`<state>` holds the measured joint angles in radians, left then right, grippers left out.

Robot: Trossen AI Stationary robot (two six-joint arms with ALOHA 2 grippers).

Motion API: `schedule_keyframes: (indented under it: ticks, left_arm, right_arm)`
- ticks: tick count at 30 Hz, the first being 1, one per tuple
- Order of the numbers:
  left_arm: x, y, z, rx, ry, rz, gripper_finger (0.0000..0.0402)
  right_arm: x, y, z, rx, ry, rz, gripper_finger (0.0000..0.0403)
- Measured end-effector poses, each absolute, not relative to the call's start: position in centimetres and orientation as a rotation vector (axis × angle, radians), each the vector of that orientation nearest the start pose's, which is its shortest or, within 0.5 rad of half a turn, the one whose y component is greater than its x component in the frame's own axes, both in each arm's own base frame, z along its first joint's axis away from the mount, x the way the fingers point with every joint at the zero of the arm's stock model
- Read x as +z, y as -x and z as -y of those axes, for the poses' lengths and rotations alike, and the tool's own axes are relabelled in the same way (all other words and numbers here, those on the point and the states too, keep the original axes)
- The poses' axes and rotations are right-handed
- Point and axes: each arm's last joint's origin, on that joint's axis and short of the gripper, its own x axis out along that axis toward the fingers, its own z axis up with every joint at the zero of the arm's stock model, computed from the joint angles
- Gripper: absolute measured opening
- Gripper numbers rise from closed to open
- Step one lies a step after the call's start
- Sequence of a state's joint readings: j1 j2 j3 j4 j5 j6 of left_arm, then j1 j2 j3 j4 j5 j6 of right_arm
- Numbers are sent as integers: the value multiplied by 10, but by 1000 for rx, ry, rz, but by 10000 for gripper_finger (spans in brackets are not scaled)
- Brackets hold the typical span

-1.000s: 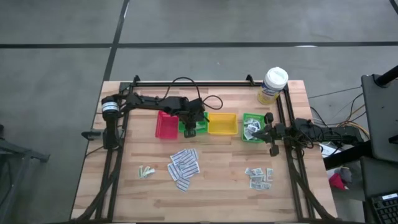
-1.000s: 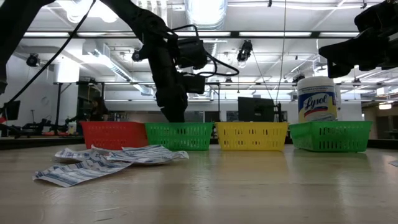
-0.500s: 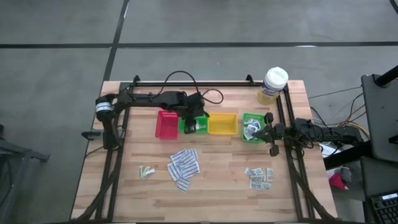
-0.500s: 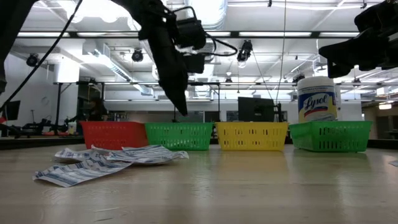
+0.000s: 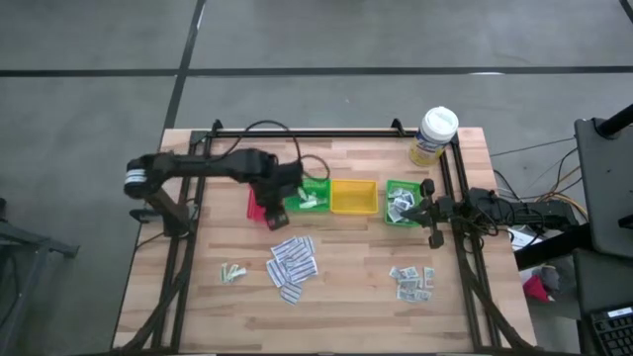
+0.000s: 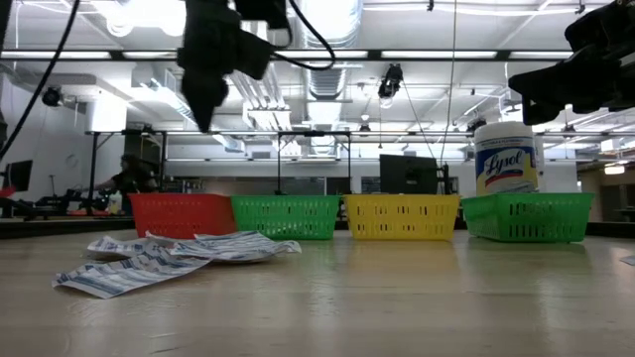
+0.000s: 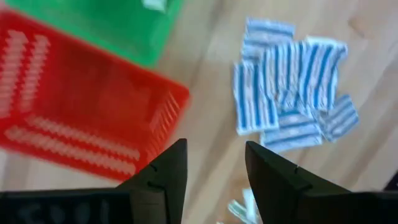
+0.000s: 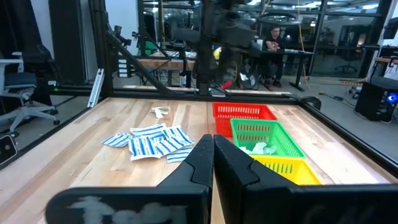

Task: Pick & Place First Aid Supplies
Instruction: Put the green bandage into the left green bin

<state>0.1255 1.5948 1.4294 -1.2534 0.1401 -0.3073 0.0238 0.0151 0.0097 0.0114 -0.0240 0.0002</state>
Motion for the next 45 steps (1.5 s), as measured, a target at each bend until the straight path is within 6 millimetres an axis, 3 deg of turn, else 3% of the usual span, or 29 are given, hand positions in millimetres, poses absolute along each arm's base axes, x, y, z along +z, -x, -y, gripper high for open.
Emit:
schedule_keyframes:
  ticks: [11, 21, 31, 45]
  left_arm:
    - [277, -257, 40, 260, 527, -1487, 154]
    - [242, -228, 87, 516, 680, -1584, 154]
    - [205, -203, 97, 917, 877, -1574, 154]
    - [173, -192, 98, 1035, 1038, -1563, 154]
  right_arm:
    - [167, -98, -3, 48, 0, 6, 8]
    - [167, -98, -3, 48, 0, 6, 8]
    - [167, -98, -3, 48, 0, 6, 8]
    - [167, -98, -3, 48, 0, 6, 8]
